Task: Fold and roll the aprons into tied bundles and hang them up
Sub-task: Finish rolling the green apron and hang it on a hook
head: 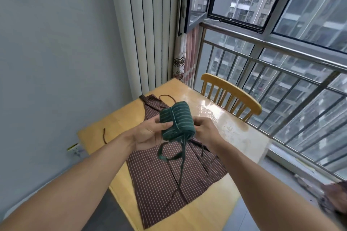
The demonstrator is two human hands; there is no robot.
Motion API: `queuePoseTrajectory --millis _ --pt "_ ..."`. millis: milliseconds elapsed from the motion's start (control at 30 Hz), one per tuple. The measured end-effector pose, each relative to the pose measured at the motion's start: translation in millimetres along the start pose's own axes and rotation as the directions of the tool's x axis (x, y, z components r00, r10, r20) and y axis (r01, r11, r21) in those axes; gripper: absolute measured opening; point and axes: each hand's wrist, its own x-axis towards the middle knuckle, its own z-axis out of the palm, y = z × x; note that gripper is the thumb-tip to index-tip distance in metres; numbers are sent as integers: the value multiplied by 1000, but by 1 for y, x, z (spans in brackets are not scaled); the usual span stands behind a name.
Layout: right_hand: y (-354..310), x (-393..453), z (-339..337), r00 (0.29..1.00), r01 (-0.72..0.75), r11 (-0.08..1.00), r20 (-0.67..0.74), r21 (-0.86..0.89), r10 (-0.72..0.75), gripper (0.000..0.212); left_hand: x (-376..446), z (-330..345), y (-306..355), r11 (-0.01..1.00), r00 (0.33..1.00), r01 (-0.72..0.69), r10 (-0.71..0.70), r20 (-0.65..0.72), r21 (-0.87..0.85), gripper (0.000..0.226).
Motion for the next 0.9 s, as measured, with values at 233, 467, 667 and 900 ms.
queuePoseTrajectory --millis 233,467,667,900 --pt "3 0 -2 991 84 983 118 -161 -65 18 13 -1 -9 993 946 -69 35 -323 -95 44" --pt "3 -1 -7 977 133 963 193 -233 -88 10 22 -5 -18 979 893 99 -8 -450 180 52" --pt "8 2 -14 961 67 966 278 -248 4 15 22 -8 -8 802 872 222 90 -480 554 85" --pt "6 4 -21 958 65 962 285 -267 14 25 24 -6 -10 862 934 98 92 -344 498 40"
